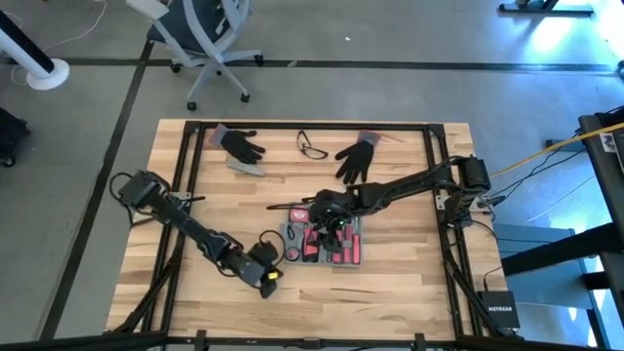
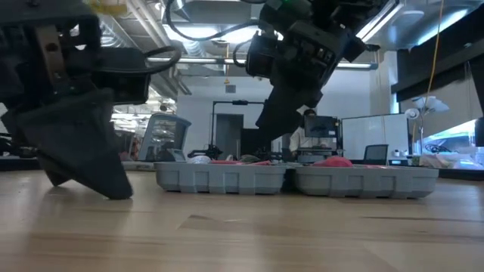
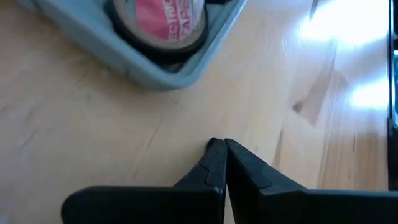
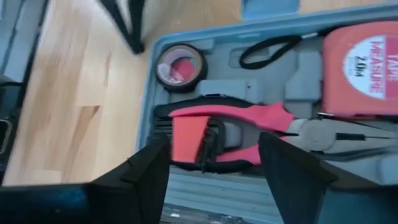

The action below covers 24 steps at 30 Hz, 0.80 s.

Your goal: Prefit tool cases

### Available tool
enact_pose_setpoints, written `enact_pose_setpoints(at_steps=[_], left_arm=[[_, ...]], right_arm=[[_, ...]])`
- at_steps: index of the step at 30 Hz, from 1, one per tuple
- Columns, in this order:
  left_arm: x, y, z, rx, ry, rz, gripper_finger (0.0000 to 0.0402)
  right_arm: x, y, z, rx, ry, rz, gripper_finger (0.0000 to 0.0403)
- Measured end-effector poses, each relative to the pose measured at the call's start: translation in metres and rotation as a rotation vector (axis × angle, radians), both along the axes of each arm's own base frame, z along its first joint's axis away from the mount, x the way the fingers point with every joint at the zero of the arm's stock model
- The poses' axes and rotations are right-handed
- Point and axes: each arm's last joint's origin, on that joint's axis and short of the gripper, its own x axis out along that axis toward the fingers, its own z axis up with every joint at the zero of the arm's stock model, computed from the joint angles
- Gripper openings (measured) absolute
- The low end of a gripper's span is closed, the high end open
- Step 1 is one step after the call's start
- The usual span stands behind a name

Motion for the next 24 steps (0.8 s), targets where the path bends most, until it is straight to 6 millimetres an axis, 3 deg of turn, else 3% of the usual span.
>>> enact_pose_setpoints(at_steps=[5,16,24], left_arm=[[0.01,0.004,-0.006,0.009,-0.012,0.085,0.0],[0.028,0.043,-0.014,0.101,0.016,0.102,0.0],[0.025,0.04,-0.015,0.159,0.045,0.007,0.0]], right_arm=[[-0.001,0.0,-0.001,-0.02,-0.002,0.023,0.0232],[0.002,0.001,-0.015,-0.005,0.038,0.022,0.0232],[0.002,-0.001,-0.019,-0.046,0.05,0.013,0.0232]])
